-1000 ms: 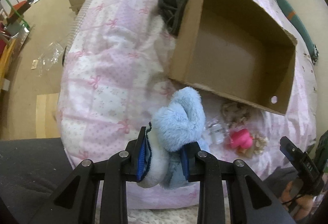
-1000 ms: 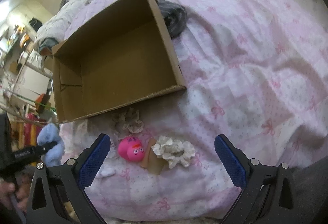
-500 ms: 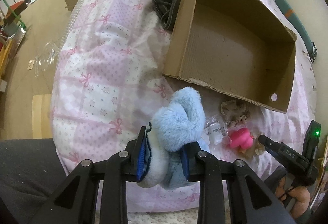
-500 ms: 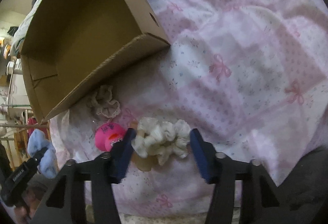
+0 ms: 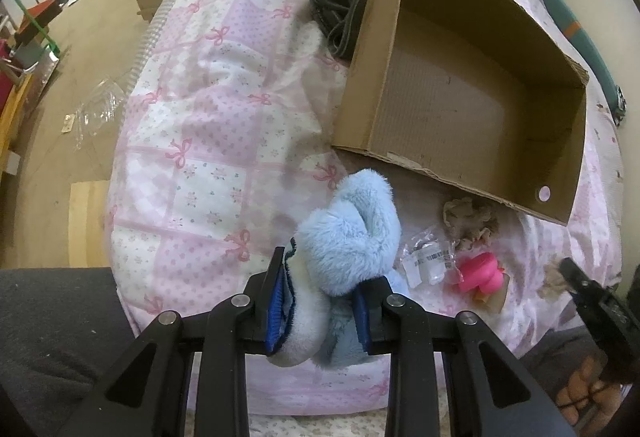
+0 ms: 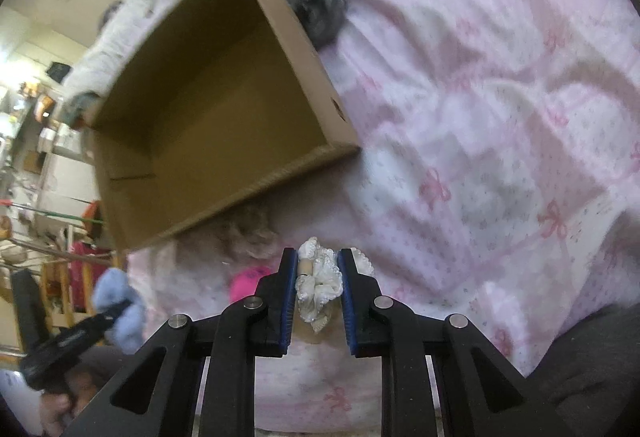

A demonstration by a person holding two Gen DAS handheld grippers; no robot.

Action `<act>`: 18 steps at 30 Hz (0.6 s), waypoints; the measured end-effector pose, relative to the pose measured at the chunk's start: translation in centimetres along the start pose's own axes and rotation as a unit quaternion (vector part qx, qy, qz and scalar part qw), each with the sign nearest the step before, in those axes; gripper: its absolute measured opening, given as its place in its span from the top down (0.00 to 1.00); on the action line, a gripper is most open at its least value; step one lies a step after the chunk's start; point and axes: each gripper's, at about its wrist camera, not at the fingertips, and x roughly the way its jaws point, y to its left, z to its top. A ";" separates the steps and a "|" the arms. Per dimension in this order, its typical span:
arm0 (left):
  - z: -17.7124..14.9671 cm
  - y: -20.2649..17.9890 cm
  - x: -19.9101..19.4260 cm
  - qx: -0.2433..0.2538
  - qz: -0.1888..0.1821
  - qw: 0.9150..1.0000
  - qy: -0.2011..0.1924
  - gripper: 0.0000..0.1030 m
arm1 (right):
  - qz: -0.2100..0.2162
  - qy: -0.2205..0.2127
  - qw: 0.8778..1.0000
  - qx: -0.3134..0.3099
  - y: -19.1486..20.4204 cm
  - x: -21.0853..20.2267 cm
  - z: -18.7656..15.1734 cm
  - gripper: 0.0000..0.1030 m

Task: Organize soft objects
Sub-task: 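Grasp the white lace scrunchie with the right gripper while the left gripper holds the blue socks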

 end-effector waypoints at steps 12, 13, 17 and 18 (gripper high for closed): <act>-0.1 -0.4 -1.0 0.015 0.030 0.999 -0.023 0.74 | 0.051 -0.022 0.996 -0.065 3.6 -2.4 -0.6 0.79; 0.0 -0.4 -1.4 0.014 0.029 0.999 -0.028 0.74 | 0.057 -0.025 0.996 -0.068 3.8 -2.6 -0.4 0.79; 1.0 -1.1 -3.9 0.022 0.031 0.997 -0.069 0.74 | 0.072 -0.037 0.993 -0.091 4.8 -4.0 0.6 0.79; 1.5 -1.4 -4.5 0.024 0.030 0.996 -0.080 0.74 | 0.072 -0.043 0.992 -0.097 5.1 -4.4 0.9 0.79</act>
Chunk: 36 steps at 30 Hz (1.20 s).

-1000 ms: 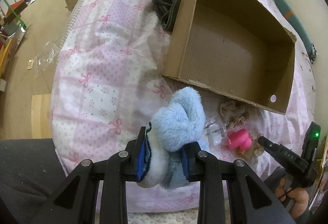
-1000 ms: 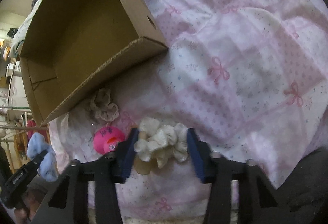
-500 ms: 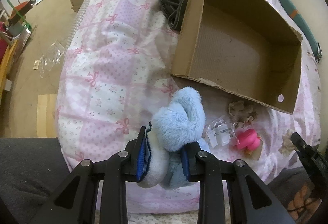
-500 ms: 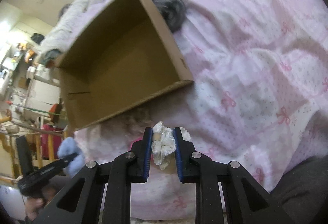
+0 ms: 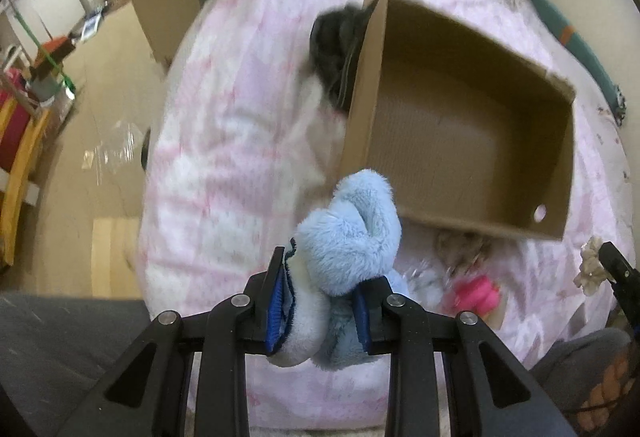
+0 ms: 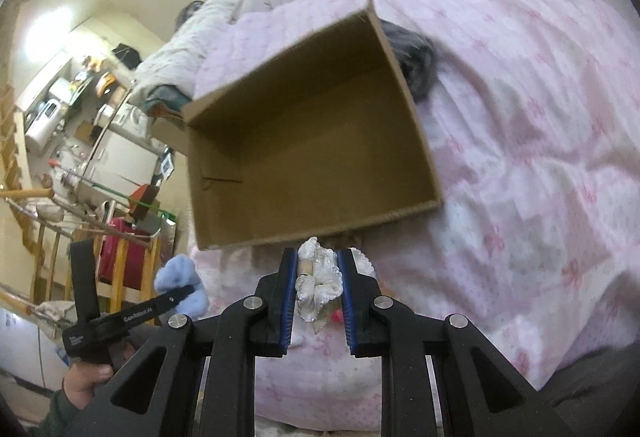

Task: Organize soft objects
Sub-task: 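Grasp the white lace scrunchie with the right gripper while the left gripper holds the blue socks, then carry both items over the box and open both grippers to drop them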

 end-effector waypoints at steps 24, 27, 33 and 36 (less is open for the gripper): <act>8.0 -9.4 3.8 0.103 0.043 0.991 -0.071 0.74 | -0.012 -0.022 0.999 -0.042 0.0 5.5 6.1 0.79; 8.4 -9.6 4.8 0.098 0.042 0.992 -0.068 0.73 | -0.013 -0.011 0.999 -0.037 -0.2 6.3 5.9 0.79; 8.6 -10.1 6.3 0.100 0.049 0.992 -0.057 0.72 | -0.014 0.003 0.999 -0.035 -0.3 7.3 5.8 0.79; 8.6 -10.3 6.8 0.107 0.054 0.991 -0.059 0.71 | -0.020 0.007 0.999 -0.034 -0.3 7.5 5.8 0.79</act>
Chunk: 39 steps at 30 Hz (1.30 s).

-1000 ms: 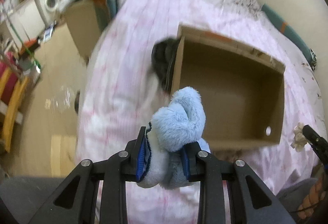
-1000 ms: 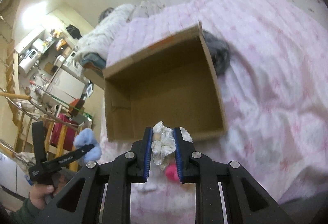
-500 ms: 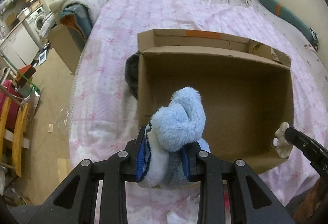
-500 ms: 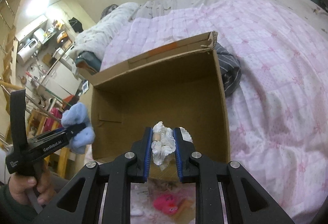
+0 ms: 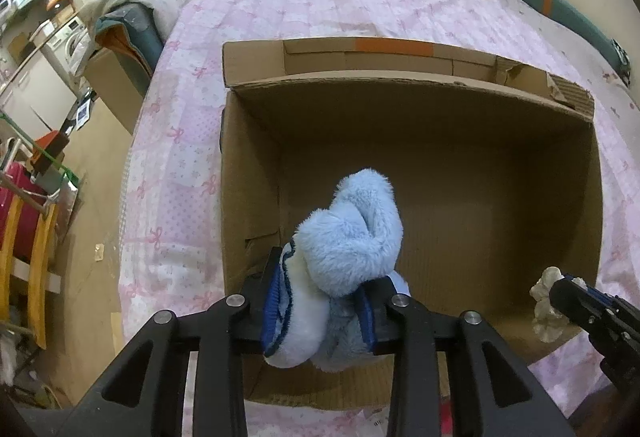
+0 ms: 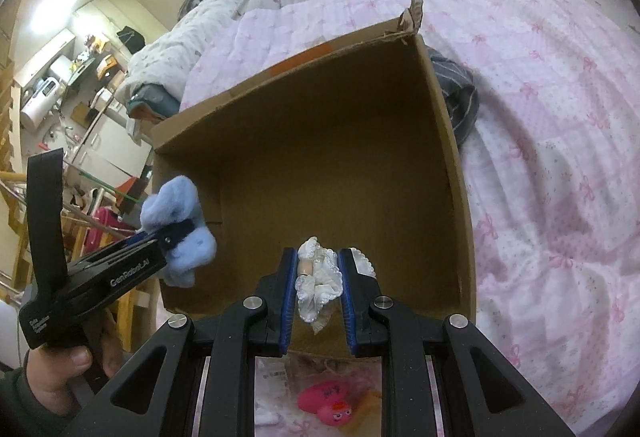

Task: Organize soft objects
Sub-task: 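Carry both items over the box and open both grippers to drop them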

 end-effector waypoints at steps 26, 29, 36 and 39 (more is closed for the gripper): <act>-0.9 0.0 -1.1 -0.005 0.003 1.000 0.002 0.35 | 0.011 0.014 0.999 0.046 -1.6 0.3 0.2 0.68; -0.9 0.4 -1.4 -0.013 0.001 1.000 0.001 0.35 | 0.023 0.002 0.998 0.059 -1.7 -0.2 0.3 0.27; -1.3 1.2 -2.4 -0.024 0.000 1.000 -0.003 0.34 | 0.028 -0.030 0.998 0.050 -1.4 -1.5 0.5 0.19; -1.5 1.4 -3.2 -0.024 0.000 1.000 -0.008 0.34 | 0.028 -0.027 0.998 0.044 -1.2 -1.6 0.4 0.19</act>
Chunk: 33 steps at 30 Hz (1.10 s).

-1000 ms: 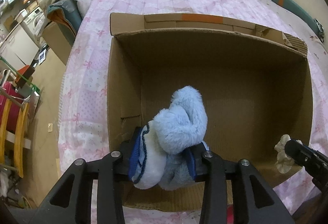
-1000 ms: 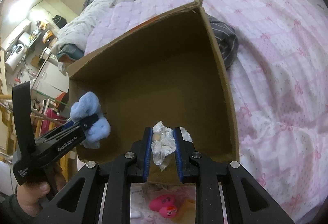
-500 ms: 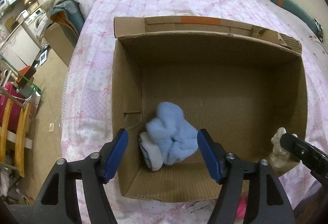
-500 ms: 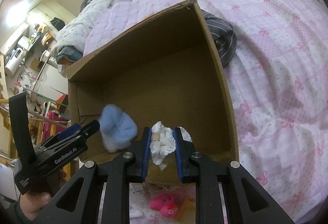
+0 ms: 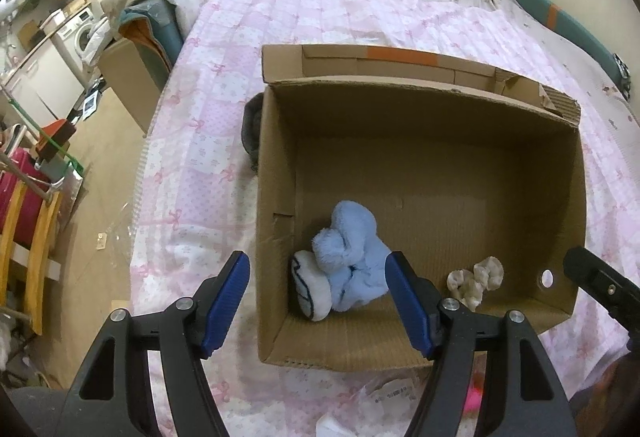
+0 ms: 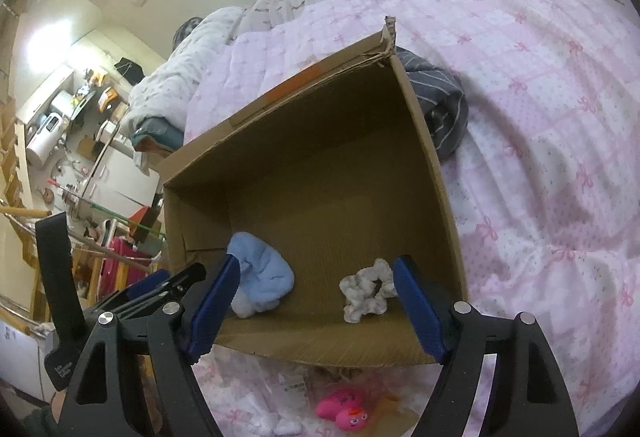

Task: Organize soft objects
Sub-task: 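Carry both items over the box and open both grippers to drop them, then grasp the white sock with the left gripper while the right gripper grasps the tan card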

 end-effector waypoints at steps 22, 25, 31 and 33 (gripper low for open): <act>-4.2 2.7 -4.6 -0.012 -0.010 1.000 -0.014 0.34 | -0.016 -0.001 1.000 -0.009 0.1 -2.6 -2.1 0.19; -5.1 3.4 -5.1 -0.018 -0.012 1.000 -0.012 0.34 | -0.019 0.000 1.000 -0.018 0.4 -2.8 -2.3 0.19; -6.9 4.6 -5.4 -0.021 -0.014 1.000 -0.012 0.34 | -0.028 0.002 0.999 -0.027 0.6 -3.1 -3.2 0.19; -7.6 4.7 -5.2 -0.019 -0.017 1.000 -0.008 0.34 | -0.030 0.007 0.999 -0.027 0.6 -3.2 -3.7 0.19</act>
